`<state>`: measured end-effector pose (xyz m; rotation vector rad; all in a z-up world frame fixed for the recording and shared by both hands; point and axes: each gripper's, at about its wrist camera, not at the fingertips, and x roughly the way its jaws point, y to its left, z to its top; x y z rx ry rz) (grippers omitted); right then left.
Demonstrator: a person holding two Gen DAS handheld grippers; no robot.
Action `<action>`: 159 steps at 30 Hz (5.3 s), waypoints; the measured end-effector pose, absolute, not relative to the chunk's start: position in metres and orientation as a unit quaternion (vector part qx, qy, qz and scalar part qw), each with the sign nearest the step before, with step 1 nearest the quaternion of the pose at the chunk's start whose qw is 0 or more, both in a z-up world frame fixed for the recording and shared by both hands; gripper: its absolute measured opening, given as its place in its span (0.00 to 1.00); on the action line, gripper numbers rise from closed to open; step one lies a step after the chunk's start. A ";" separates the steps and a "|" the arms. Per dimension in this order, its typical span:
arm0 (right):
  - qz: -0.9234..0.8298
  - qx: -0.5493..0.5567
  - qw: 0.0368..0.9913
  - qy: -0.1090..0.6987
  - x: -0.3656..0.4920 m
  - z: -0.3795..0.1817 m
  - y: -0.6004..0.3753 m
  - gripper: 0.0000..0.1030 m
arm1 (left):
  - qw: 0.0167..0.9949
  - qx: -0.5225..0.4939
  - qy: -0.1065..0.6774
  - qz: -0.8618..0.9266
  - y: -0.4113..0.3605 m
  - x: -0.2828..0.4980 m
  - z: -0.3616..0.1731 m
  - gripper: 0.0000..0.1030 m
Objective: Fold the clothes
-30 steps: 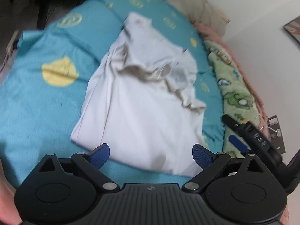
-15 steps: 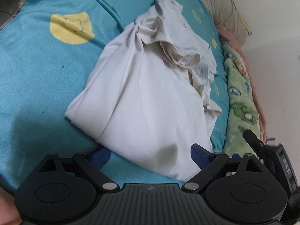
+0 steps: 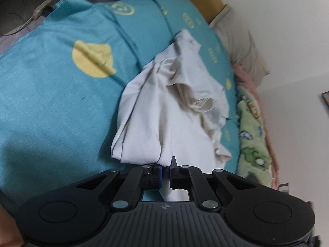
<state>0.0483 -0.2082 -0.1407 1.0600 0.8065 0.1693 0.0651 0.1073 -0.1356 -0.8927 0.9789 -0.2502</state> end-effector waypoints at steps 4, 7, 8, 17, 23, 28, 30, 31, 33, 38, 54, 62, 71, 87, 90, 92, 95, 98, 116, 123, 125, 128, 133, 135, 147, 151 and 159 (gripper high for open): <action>0.063 0.550 0.736 0.390 0.046 -0.166 -0.211 0.81 | 0.785 -0.427 0.430 -0.124 0.109 0.062 -0.128 0.05; 0.051 0.592 0.697 0.400 0.044 -0.184 -0.213 0.81 | 0.781 -0.436 0.430 -0.122 0.112 0.060 -0.130 0.05; 0.047 0.606 0.684 0.404 0.043 -0.191 -0.213 0.81 | 0.779 -0.439 0.431 -0.121 0.113 0.060 -0.131 0.05; -0.127 0.612 0.712 0.318 0.014 -0.187 -0.253 0.44 | 0.758 -0.464 0.444 -0.117 0.118 0.063 -0.140 0.06; -0.142 0.594 0.729 0.308 0.012 -0.183 -0.251 0.18 | 0.737 -0.466 0.478 -0.108 0.115 0.072 -0.155 0.44; -0.121 0.574 0.761 0.278 0.011 -0.169 -0.253 0.12 | 0.717 -0.465 0.509 -0.107 0.109 0.083 -0.168 0.57; -0.110 0.566 0.773 0.265 0.011 -0.163 -0.257 0.12 | 0.713 -0.469 0.510 -0.106 0.110 0.085 -0.170 0.56; -0.105 0.564 0.777 0.260 0.012 -0.160 -0.258 0.12 | 0.713 -0.472 0.508 -0.105 0.110 0.086 -0.170 0.55; -0.099 0.558 0.784 0.252 0.012 -0.153 -0.258 0.11 | 0.712 -0.476 0.506 -0.102 0.111 0.087 -0.170 0.48; -0.094 0.539 0.802 0.239 0.009 -0.125 -0.258 0.11 | 0.723 -0.479 0.486 -0.102 0.116 0.085 -0.158 0.11; -0.071 0.488 0.847 0.199 -0.069 -0.018 -0.254 0.10 | 0.786 -0.436 0.414 -0.146 0.122 -0.014 0.013 0.06; -0.069 0.498 0.834 0.225 -0.140 -0.014 -0.260 0.10 | 0.775 -0.417 0.454 -0.135 0.125 -0.086 0.022 0.06; -0.078 0.495 0.826 0.258 -0.070 -0.034 -0.284 0.11 | 0.796 -0.373 0.461 -0.120 0.084 -0.009 0.011 0.08; -0.066 0.468 0.824 0.313 0.107 -0.119 -0.319 0.13 | 0.828 -0.326 0.436 -0.132 0.039 0.154 -0.098 0.09; -0.066 0.456 0.827 0.322 0.120 -0.125 -0.317 0.13 | 0.827 -0.329 0.437 -0.130 0.039 0.163 -0.108 0.10; -0.066 0.441 0.834 0.325 0.128 -0.125 -0.314 0.14 | 0.832 -0.317 0.435 -0.136 0.038 0.168 -0.108 0.11; -0.065 0.440 0.832 0.333 0.134 -0.130 -0.315 0.19 | 0.837 -0.295 0.437 -0.148 0.035 0.171 -0.106 0.20; -0.045 0.452 0.828 0.329 0.123 -0.129 -0.313 0.82 | 0.840 -0.281 0.428 -0.179 0.033 0.168 -0.103 0.62; -0.012 0.205 0.899 0.386 0.162 -0.155 -0.270 0.45 | 0.883 -0.081 0.431 -0.167 -0.007 0.161 -0.125 0.85; -0.011 0.208 0.901 0.381 0.143 -0.143 -0.268 0.47 | 0.889 -0.056 0.420 -0.172 -0.006 0.146 -0.120 0.84; -0.013 0.214 0.900 0.380 0.129 -0.135 -0.268 0.47 | 0.892 -0.048 0.412 -0.179 -0.003 0.131 -0.112 0.84; -0.018 0.216 0.900 0.379 0.104 -0.122 -0.266 0.47 | 0.892 -0.038 0.406 -0.192 -0.001 0.107 -0.100 0.84; -0.022 0.229 0.889 0.395 0.067 -0.113 -0.260 0.48 | 0.888 -0.024 0.417 -0.190 0.003 0.071 -0.096 0.84; -0.028 0.223 0.883 0.411 0.063 -0.119 -0.257 0.45 | 0.883 -0.005 0.433 -0.180 0.002 0.062 -0.103 0.84; -0.033 0.236 0.857 0.458 0.068 -0.144 -0.257 0.45 | 0.863 -0.162 0.432 -0.207 0.044 0.025 -0.080 0.82; -0.034 0.240 0.855 0.458 0.068 -0.144 -0.257 0.45 | 0.820 -0.239 0.462 -0.240 0.052 0.022 -0.087 0.83; -0.034 0.251 0.853 0.455 0.068 -0.144 -0.260 0.45 | 0.735 -0.361 0.550 -0.162 0.061 0.057 -0.161 0.84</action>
